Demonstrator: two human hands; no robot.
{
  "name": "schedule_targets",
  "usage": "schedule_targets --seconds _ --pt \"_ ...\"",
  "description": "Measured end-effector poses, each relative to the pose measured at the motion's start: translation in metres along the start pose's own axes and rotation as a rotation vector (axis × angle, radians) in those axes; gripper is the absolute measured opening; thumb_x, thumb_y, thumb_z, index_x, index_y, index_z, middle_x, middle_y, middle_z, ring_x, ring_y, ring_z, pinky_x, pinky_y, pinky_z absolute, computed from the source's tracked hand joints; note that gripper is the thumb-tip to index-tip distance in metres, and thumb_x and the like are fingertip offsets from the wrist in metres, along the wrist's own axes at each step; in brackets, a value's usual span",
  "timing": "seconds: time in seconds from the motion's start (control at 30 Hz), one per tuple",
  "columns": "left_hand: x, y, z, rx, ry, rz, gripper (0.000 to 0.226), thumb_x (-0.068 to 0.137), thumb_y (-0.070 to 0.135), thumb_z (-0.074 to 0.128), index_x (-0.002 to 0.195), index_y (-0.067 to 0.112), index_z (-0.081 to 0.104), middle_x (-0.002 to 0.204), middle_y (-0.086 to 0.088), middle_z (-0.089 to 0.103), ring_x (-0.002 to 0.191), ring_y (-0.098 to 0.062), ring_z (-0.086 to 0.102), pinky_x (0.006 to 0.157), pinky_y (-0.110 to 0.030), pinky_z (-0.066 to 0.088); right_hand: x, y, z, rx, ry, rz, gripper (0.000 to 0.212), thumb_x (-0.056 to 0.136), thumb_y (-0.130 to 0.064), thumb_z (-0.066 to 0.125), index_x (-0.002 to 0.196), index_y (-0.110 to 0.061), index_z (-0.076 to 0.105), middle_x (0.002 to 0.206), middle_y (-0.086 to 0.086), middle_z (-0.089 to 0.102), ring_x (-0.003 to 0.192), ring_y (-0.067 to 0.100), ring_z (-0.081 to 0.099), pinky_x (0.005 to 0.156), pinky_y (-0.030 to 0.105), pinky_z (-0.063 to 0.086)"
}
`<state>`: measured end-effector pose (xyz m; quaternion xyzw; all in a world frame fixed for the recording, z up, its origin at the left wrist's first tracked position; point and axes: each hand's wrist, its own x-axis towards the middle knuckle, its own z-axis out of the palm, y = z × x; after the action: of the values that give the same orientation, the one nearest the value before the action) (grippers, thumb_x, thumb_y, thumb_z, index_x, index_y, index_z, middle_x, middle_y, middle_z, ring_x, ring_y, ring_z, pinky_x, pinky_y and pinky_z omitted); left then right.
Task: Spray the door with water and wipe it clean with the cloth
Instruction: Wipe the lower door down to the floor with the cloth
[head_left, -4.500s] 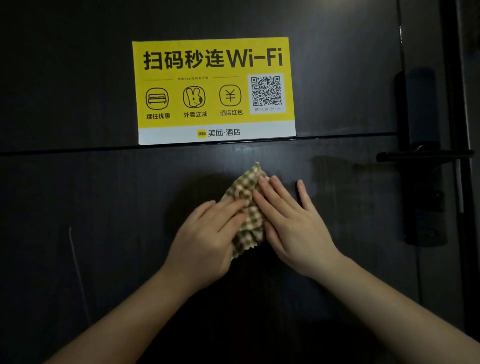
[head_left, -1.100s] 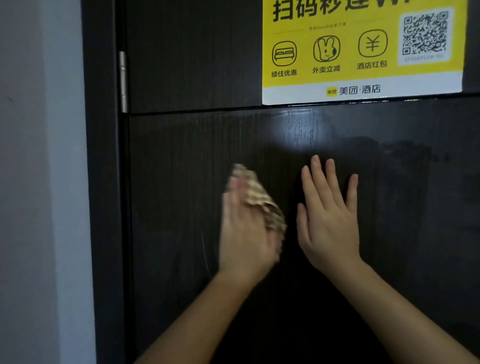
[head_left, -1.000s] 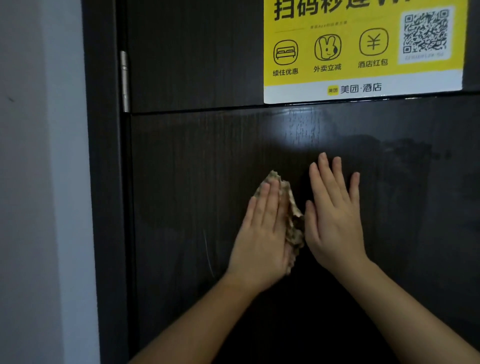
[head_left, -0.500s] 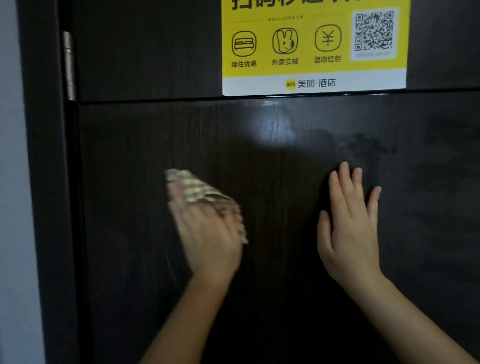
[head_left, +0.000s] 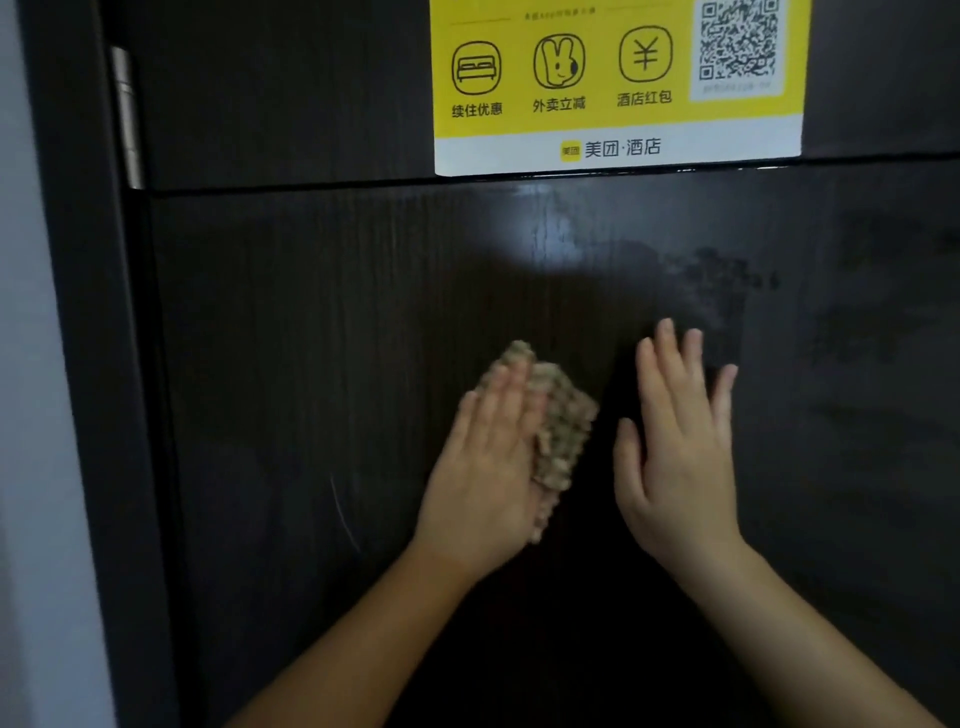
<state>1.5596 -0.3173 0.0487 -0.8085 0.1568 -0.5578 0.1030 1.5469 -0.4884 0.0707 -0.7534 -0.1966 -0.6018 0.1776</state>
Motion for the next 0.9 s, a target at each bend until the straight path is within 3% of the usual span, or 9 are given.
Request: schedule_targets --seconds 0.1,0.23,0.4,0.5,0.63,0.7,0.8,0.9 --pt "-0.030 -0.049 0.003 0.024 0.004 -0.152 0.078 0.082 0.032 0.034 0.146 -0.007 0.015 0.155 -0.024 0.012 0.144 -0.036 0.012 0.118 -0.044 0.010 -0.004 -0.024 0.013 0.023 -0.048 -0.073 0.059 0.092 -0.022 0.037 0.147 -0.004 0.027 0.158 0.011 0.016 0.148 0.026 0.006 0.119 0.048 -0.001" --pt "-0.062 -0.108 -0.002 -0.007 -0.026 -0.418 0.081 0.082 0.030 0.033 0.147 -0.010 0.006 0.156 -0.028 0.008 0.146 -0.035 0.003 0.119 -0.041 0.001 -0.008 -0.045 0.027 0.016 -0.118 -0.134 0.060 0.093 -0.025 0.037 0.149 -0.008 0.022 0.159 0.008 0.014 0.148 0.023 0.004 0.120 0.046 -0.003" --pt "-0.085 -0.161 -0.005 -0.075 0.026 -0.656 0.070 0.086 0.027 0.032 0.136 -0.022 0.025 0.150 -0.036 0.014 0.145 -0.037 0.006 0.120 -0.043 0.004 -0.013 -0.045 0.039 -0.032 -0.154 -0.143 0.059 0.094 -0.027 0.036 0.149 -0.007 0.025 0.159 0.008 0.015 0.148 0.023 0.003 0.120 0.045 -0.005" --pt "-0.099 -0.169 0.000 -0.108 0.059 -0.741 0.063 0.090 0.024 0.030 0.131 -0.024 0.028 0.145 -0.041 0.021 0.141 -0.045 0.015 0.120 -0.043 0.005 -0.015 -0.040 0.044 -0.080 -0.146 -0.170 0.059 0.094 -0.025 0.038 0.148 -0.006 0.027 0.158 0.010 0.015 0.148 0.025 0.005 0.120 0.047 -0.003" --pt "-0.086 -0.128 0.004 -0.147 -0.019 -1.042 0.072 0.091 0.035 0.022 0.124 -0.027 0.037 0.135 -0.047 0.031 0.134 -0.053 0.025 0.115 -0.052 0.015 -0.016 -0.040 0.048 -0.098 -0.113 -0.183 0.058 0.093 -0.024 0.040 0.147 -0.005 0.029 0.158 0.011 0.018 0.148 0.027 0.007 0.119 0.049 0.001" --pt "-0.075 -0.089 0.007 -0.128 -0.055 -0.941 0.073 0.090 0.034 0.025 0.125 -0.030 0.032 0.140 -0.047 0.023 0.138 -0.052 0.019 0.116 -0.050 0.011 -0.016 -0.041 0.049 -0.117 -0.108 -0.183 0.057 0.094 -0.024 0.039 0.147 -0.005 0.030 0.157 0.012 0.019 0.148 0.028 0.008 0.119 0.049 0.002" --pt "-0.075 -0.034 0.015 -0.096 -0.039 -0.550 0.081 0.087 0.037 0.034 0.140 -0.021 0.013 0.151 -0.036 0.008 0.143 -0.044 0.008 0.117 -0.048 0.009 -0.016 -0.040 0.050 -0.128 -0.114 -0.187 0.057 0.093 -0.023 0.038 0.147 -0.004 0.031 0.157 0.013 0.020 0.148 0.028 0.008 0.119 0.049 0.003" --pt "-0.086 -0.029 0.021 0.016 -0.093 -0.191 0.089 0.087 0.042 0.034 0.146 -0.008 -0.010 0.156 -0.027 -0.006 0.146 -0.038 -0.002 0.118 -0.045 0.004 -0.016 -0.039 0.051 -0.161 -0.105 -0.192 0.056 0.093 -0.023 0.039 0.146 -0.004 0.032 0.156 0.014 0.021 0.147 0.029 0.011 0.119 0.051 0.006"
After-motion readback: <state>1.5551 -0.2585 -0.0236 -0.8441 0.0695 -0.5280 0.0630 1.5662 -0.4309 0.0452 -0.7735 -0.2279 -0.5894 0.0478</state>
